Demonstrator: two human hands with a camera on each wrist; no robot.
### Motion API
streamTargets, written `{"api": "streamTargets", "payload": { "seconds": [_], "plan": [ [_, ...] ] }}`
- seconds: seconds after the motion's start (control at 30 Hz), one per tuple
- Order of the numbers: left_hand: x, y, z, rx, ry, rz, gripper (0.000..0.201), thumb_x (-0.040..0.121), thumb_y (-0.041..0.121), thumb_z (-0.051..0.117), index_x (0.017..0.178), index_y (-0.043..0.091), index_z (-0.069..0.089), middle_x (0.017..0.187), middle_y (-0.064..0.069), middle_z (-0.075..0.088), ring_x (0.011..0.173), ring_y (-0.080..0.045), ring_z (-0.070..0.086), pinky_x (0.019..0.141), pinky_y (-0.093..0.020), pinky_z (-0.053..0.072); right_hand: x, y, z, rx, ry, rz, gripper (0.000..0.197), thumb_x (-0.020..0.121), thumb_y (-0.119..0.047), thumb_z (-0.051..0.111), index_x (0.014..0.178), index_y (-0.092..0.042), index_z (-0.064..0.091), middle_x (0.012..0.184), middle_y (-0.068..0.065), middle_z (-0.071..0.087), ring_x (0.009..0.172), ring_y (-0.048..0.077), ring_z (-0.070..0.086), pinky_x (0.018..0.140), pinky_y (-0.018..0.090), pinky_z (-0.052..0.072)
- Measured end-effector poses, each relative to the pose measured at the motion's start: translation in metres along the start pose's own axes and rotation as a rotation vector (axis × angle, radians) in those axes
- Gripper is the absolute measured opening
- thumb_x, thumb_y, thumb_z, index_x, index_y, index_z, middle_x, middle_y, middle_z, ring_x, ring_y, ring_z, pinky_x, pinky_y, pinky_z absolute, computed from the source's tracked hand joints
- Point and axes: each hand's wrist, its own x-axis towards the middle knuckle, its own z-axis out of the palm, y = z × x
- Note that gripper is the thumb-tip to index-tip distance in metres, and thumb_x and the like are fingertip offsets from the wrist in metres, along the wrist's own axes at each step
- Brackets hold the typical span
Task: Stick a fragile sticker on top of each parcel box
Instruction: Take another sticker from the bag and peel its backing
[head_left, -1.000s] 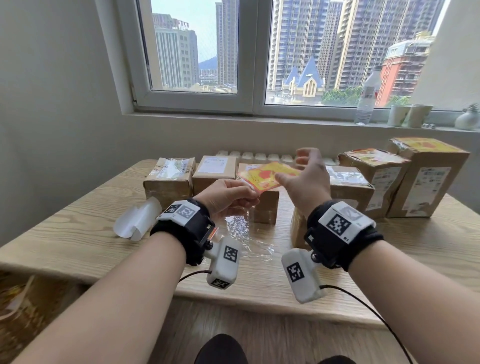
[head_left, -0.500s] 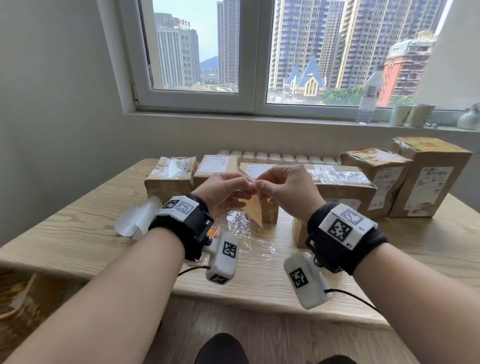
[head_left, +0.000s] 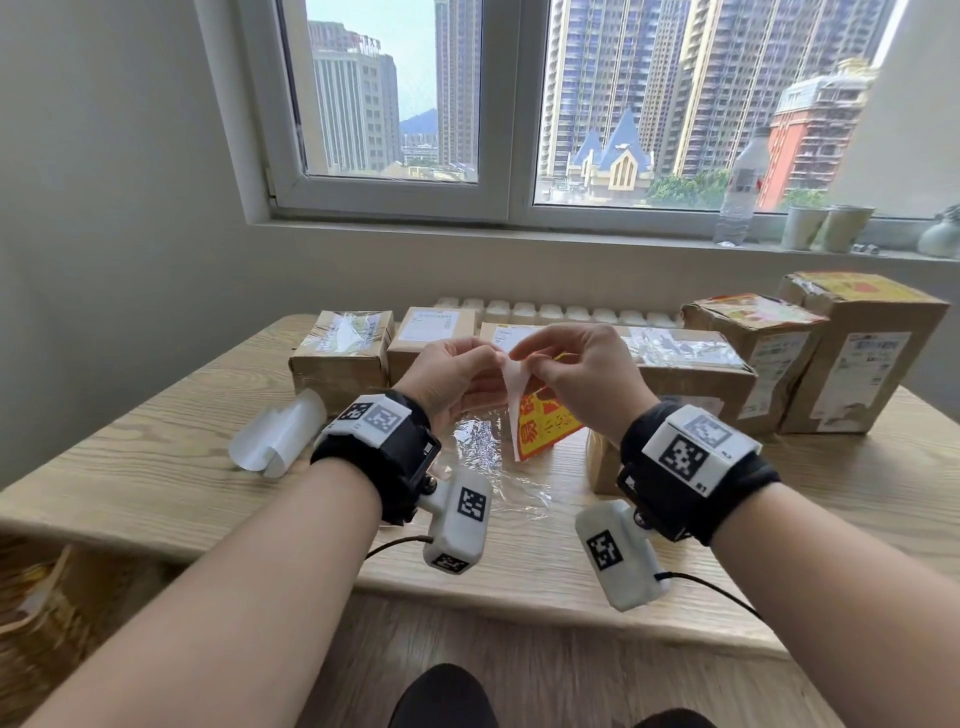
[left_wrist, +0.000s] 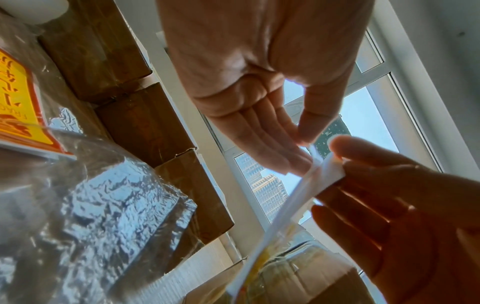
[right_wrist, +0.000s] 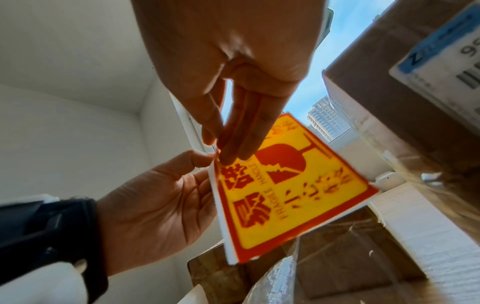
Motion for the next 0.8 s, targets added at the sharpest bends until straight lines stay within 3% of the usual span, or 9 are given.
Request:
{"api": "streamTargets", "payload": {
  "seconds": [0.07, 0.2, 0.33, 0.43, 0.6, 0.73, 0.8],
  "plan": [
    [0.000, 0.001, -0.002, 0.006, 0.029, 0.017, 0.005, 0.088, 0.000, 0.058, 0.088, 0.006, 0.058, 0.086, -0.016, 0.068, 0.071, -0.022, 0.070, 0.063, -0.027, 0.060, -0.001, -0.002, 0.000, 0.011, -0.010, -0.013, 0.019, 0.088, -0.010, 0.061, 0.081, -0.023, 0.073, 0.079, 0.004, 0.073, 0.070, 0.022, 0.073, 0.070, 0.045, 0.060],
    [0.003, 0.000, -0.005, 0.026, 0.088, 0.061, 0.018, 0.091, -0.003, 0.053, 0.080, 0.012, 0.055, 0.086, -0.015, 0.063, 0.075, -0.024, 0.063, 0.067, -0.030, 0.058, -0.001, 0.000, 0.000, -0.009, -0.028, -0.027, 0.021, 0.085, -0.005, 0.061, 0.085, -0.023, 0.072, 0.084, 0.000, 0.074, 0.078, 0.015, 0.072, 0.077, 0.038, 0.060],
    [0.002, 0.001, -0.006, 0.049, 0.120, 0.053, 0.025, 0.092, -0.006, 0.045, 0.079, 0.007, 0.063, 0.084, -0.011, 0.064, 0.076, -0.021, 0.061, 0.070, -0.028, 0.057, 0.000, 0.004, 0.002, -0.187, 0.050, -0.125, 0.023, 0.078, 0.000, 0.065, 0.081, -0.022, 0.073, 0.079, -0.009, 0.070, 0.078, 0.008, 0.067, 0.081, 0.028, 0.056],
    [-0.001, 0.001, -0.008, 0.067, 0.128, 0.037, 0.014, 0.086, -0.004, 0.056, 0.091, 0.005, 0.066, 0.093, -0.011, 0.066, 0.084, -0.021, 0.063, 0.074, -0.027, 0.056, 0.003, 0.006, 0.004, -0.212, 0.095, -0.139, 0.023, 0.077, -0.004, 0.069, 0.073, -0.027, 0.071, 0.078, -0.009, 0.070, 0.076, 0.010, 0.066, 0.080, 0.031, 0.056],
    [0.001, 0.000, -0.020, 0.076, 0.172, 0.038, 0.042, 0.078, -0.015, 0.063, 0.114, 0.006, 0.062, 0.104, -0.009, 0.066, 0.092, -0.023, 0.063, 0.080, -0.033, 0.056, 0.005, 0.006, 0.006, -0.236, 0.115, -0.137, 0.029, 0.075, -0.010, 0.074, 0.064, -0.034, 0.064, 0.087, -0.006, 0.062, 0.079, 0.012, 0.064, 0.084, 0.036, 0.053],
    [0.007, 0.000, -0.036, 0.057, 0.280, 0.044, 0.049, 0.077, -0.013, 0.066, 0.117, 0.016, 0.058, 0.104, -0.010, 0.065, 0.097, -0.024, 0.063, 0.085, -0.037, 0.056, 0.007, 0.003, 0.009, -0.242, 0.135, -0.118, 0.032, 0.073, -0.013, 0.075, 0.060, -0.038, 0.060, 0.084, -0.013, 0.056, 0.084, 0.011, 0.061, 0.088, 0.041, 0.049],
    [0.008, 0.001, -0.047, 0.053, 0.345, 0.064, 0.052, 0.077, -0.013, 0.066, 0.120, 0.014, 0.056, 0.100, -0.010, 0.064, 0.097, -0.025, 0.063, 0.085, -0.037, 0.055, 0.009, 0.001, 0.011, -0.235, 0.145, -0.117, 0.031, 0.072, -0.016, 0.075, 0.057, -0.039, 0.060, 0.087, -0.015, 0.057, 0.088, 0.012, 0.061, 0.089, 0.043, 0.049]
  ]
}}
